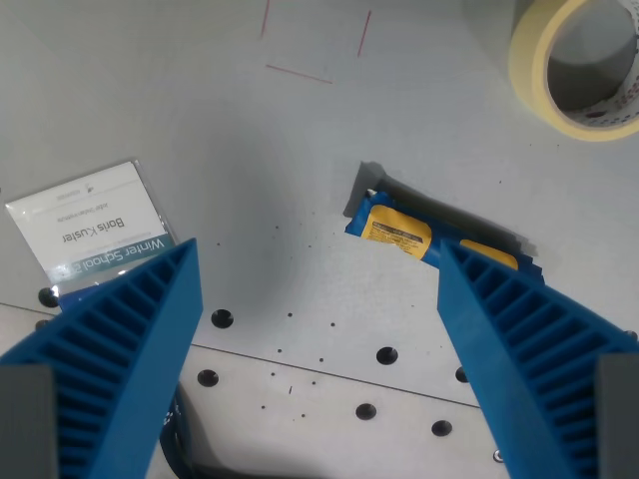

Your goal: Move in base negative x

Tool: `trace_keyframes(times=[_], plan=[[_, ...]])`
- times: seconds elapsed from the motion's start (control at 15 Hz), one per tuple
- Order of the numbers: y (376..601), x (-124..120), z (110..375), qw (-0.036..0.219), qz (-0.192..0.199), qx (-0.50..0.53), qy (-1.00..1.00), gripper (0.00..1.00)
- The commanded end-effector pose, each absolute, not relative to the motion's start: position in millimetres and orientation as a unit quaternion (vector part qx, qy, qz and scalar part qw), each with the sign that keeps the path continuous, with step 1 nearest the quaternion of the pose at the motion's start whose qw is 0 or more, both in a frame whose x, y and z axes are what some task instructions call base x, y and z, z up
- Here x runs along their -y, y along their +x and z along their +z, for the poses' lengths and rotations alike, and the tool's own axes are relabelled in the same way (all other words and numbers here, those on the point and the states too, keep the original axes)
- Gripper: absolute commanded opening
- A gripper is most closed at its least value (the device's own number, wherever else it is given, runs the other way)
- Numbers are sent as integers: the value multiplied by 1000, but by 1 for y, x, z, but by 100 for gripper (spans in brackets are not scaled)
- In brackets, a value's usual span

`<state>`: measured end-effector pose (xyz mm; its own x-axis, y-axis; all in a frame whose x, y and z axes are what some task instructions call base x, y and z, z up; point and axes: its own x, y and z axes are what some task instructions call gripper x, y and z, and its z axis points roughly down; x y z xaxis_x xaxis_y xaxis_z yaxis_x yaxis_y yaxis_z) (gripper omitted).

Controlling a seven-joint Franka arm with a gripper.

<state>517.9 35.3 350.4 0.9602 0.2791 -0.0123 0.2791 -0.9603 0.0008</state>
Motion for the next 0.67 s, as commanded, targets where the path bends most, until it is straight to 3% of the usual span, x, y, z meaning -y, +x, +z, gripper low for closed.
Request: trace_keyframes(times=[0.07,0.67], plan=[[512,-37,352,1,-4,-141,990,100],[462,-48,349,1,-4,-141,990,100]])
